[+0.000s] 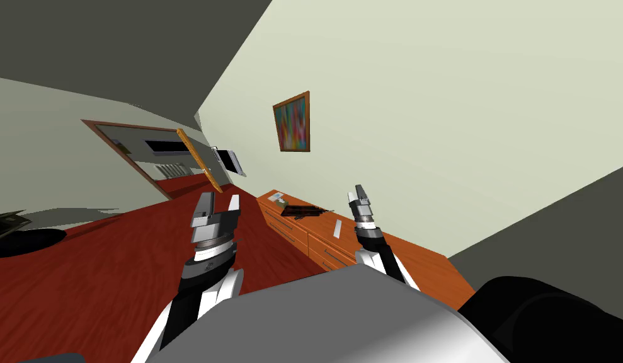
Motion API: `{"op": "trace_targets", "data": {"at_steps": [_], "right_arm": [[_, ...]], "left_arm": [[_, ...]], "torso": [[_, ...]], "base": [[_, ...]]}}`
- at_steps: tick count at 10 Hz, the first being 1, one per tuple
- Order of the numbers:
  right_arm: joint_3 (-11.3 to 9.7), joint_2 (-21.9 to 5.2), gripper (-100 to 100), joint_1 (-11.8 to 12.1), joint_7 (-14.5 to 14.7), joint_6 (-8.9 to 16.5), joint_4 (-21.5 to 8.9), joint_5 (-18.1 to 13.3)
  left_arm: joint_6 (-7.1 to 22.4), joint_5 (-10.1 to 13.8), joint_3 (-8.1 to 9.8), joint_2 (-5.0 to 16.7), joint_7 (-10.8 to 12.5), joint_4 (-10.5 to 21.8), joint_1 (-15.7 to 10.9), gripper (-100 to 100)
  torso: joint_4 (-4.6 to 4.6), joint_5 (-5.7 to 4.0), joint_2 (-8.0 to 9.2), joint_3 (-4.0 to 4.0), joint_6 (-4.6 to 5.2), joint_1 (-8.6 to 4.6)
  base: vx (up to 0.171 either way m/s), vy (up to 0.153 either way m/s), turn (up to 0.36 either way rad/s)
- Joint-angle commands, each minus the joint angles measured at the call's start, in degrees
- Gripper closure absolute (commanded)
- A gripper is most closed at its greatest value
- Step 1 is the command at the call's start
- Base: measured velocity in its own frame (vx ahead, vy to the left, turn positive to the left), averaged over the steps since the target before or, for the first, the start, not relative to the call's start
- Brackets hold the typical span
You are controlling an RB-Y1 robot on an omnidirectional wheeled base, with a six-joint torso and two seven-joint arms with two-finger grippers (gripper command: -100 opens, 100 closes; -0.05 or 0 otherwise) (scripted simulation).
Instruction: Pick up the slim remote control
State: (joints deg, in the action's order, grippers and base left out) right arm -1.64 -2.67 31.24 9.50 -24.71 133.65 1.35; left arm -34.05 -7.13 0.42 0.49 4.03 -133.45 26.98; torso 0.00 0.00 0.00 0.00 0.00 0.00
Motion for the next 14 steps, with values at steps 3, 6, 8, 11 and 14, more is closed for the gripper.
{"op": "trace_targets", "data": {"at_steps": [3, 6, 8, 11, 14], "right_arm": [[0.0, -5.6, -100, 1.1, 1.8, -1.0, -1.9, -1.7], [-0.3, -10.7, -100, 2.2, 4.2, -2.1, -4.7, -4.1], [-0.6, -13.5, -100, 2.6, 5.2, -2.5, -6.0, -5.1], [-1.3, -18.1, -100, 3.3, 7.5, -3.2, -8.9, -7.4], [-2.5, -22.9, -100, 4.0, 10.1, -3.9, -12.5, -10.2]], "left_arm": [[0.0, 0.0, 0.00, 0.0, 0.0, 0.0, 0.0, 0], [0.0, 0.0, 0.00, 0.0, 0.0, 0.0, 0.0, 0], [0.0, 0.0, 0.00, 0.0, 0.0, 0.0, 0.0, 0], [0.0, 0.0, 0.00, 0.0, 0.0, 0.0, 0.0, 0], [0.0, 0.0, 0.00, 0.0, 0.0, 0.0, 0.0, 0]], "torso": [[-0.01, 0.02, -0.05, -0.03, 0.00, 0.09], [-0.02, 0.03, -0.08, -0.05, -0.01, 0.13], [-0.02, 0.03, -0.10, -0.06, 0.00, 0.10], [-0.02, 0.03, -0.10, -0.06, -0.01, 0.14], [-0.03, 0.02, -0.12, -0.07, -0.01, 0.09]], "base": [[0.016, 0.028, 0.030], [0.024, 0.039, 0.062], [0.021, 0.025, 0.028], [0.025, 0.035, 0.089], [0.026, 0.026, 0.093]]}}
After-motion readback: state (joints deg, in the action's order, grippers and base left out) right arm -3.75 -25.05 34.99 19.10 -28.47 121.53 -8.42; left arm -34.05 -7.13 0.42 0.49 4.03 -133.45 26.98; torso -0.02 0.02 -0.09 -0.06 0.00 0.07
